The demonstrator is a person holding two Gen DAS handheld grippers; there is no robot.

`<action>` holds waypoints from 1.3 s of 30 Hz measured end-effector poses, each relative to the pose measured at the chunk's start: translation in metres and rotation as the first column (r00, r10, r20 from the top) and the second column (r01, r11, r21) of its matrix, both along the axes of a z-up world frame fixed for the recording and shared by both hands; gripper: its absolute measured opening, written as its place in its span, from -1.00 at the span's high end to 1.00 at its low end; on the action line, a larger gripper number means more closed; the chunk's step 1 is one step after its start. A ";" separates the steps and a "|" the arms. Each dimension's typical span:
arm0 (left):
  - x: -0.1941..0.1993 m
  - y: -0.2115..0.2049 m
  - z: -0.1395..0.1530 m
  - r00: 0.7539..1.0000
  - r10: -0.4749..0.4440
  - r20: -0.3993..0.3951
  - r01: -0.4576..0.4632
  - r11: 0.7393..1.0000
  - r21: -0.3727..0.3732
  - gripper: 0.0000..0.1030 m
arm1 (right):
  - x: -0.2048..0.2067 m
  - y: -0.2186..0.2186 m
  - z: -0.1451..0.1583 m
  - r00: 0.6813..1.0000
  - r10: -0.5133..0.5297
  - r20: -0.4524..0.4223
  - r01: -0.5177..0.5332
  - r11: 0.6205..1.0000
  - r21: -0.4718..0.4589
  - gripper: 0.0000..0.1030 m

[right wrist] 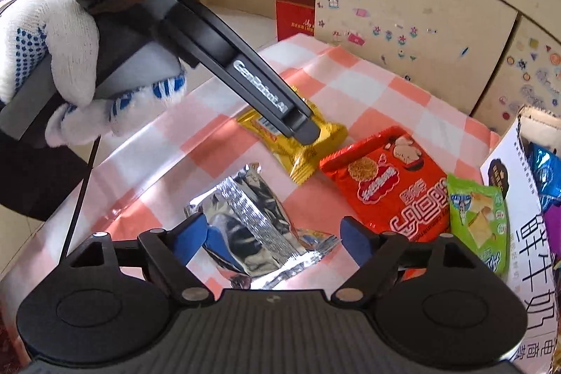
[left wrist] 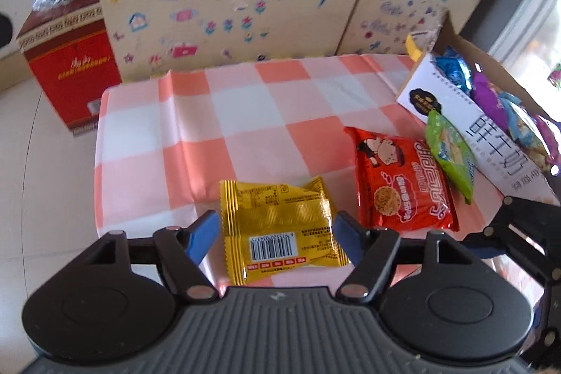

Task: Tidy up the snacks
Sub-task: 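Lift the yellow bag with the left tool while the right grasps the silver foil bag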

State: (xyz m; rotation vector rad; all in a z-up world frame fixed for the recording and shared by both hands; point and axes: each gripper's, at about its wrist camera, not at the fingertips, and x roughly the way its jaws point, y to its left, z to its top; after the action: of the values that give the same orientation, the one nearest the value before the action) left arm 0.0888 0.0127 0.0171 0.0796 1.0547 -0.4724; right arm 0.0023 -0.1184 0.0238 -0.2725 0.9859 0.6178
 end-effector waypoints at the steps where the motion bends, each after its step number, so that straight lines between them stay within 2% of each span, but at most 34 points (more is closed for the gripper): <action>1: -0.001 0.000 0.000 1.000 -0.015 0.002 0.015 1.000 0.006 -0.40 | 0.000 0.001 0.000 1.000 0.004 -0.007 -0.004 1.000 -0.008 -0.68; 4: -0.005 -0.002 -0.004 0.998 -0.060 -0.011 0.060 0.998 0.020 -0.40 | -0.002 0.002 0.004 0.998 0.034 -0.046 -0.035 0.999 -0.024 -0.62; 7: -0.011 -0.005 -0.006 0.987 -0.160 -0.033 0.161 0.987 0.028 -0.40 | -0.008 0.004 0.006 0.991 0.092 -0.095 -0.095 0.995 -0.029 -0.61; 10: -0.018 -0.007 0.004 0.970 -0.237 0.049 0.233 0.969 0.080 -0.40 | -0.014 0.006 0.010 0.989 0.133 -0.065 -0.136 0.990 -0.032 -0.62; 14: -0.016 -0.008 0.006 0.953 -0.281 0.109 0.267 0.955 0.126 -0.41 | -0.008 0.008 0.005 0.995 0.096 -0.037 -0.097 0.995 -0.021 -0.64; 16: -0.016 -0.010 0.004 0.932 -0.336 0.138 0.313 0.936 0.164 -0.41 | -0.009 0.011 0.001 0.996 0.088 -0.022 -0.089 0.996 -0.028 -0.65; 19: -0.016 -0.014 -0.002 0.903 -0.402 0.151 0.367 0.906 0.211 -0.42 | -0.011 0.014 -0.003 0.996 0.092 -0.018 -0.093 0.995 -0.035 -0.65; 22: -0.015 -0.018 -0.010 0.894 -0.423 0.150 0.383 0.893 0.236 -0.43 | -0.010 0.017 -0.007 0.995 0.092 -0.034 -0.094 0.993 -0.068 -0.55; 25: -0.013 -0.020 -0.013 0.888 -0.434 0.155 0.396 0.890 0.226 -0.43 | -0.006 0.012 -0.008 0.997 0.045 -0.059 -0.049 0.997 -0.067 -0.42; 29: -0.013 -0.024 -0.014 0.893 -0.423 0.154 0.388 0.897 0.213 -0.43 | 0.002 -0.004 -0.006 0.994 -0.060 -0.088 0.053 0.995 -0.088 -0.36; 34: -0.015 -0.027 -0.013 0.902 -0.419 0.104 0.397 0.899 0.184 -0.37 | 0.009 -0.028 -0.006 0.966 -0.226 -0.126 0.215 0.972 -0.097 -0.36; 39: -0.012 -0.028 -0.012 0.897 -0.417 0.147 0.386 0.900 0.201 -0.40 | 0.010 -0.031 -0.008 0.961 -0.250 -0.120 0.243 0.967 -0.070 -0.39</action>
State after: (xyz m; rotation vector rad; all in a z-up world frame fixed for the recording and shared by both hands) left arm 0.0763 -0.0157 0.0049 0.4927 0.8894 -0.7362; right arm 0.0121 -0.1497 0.0156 -0.1554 1.1412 0.3839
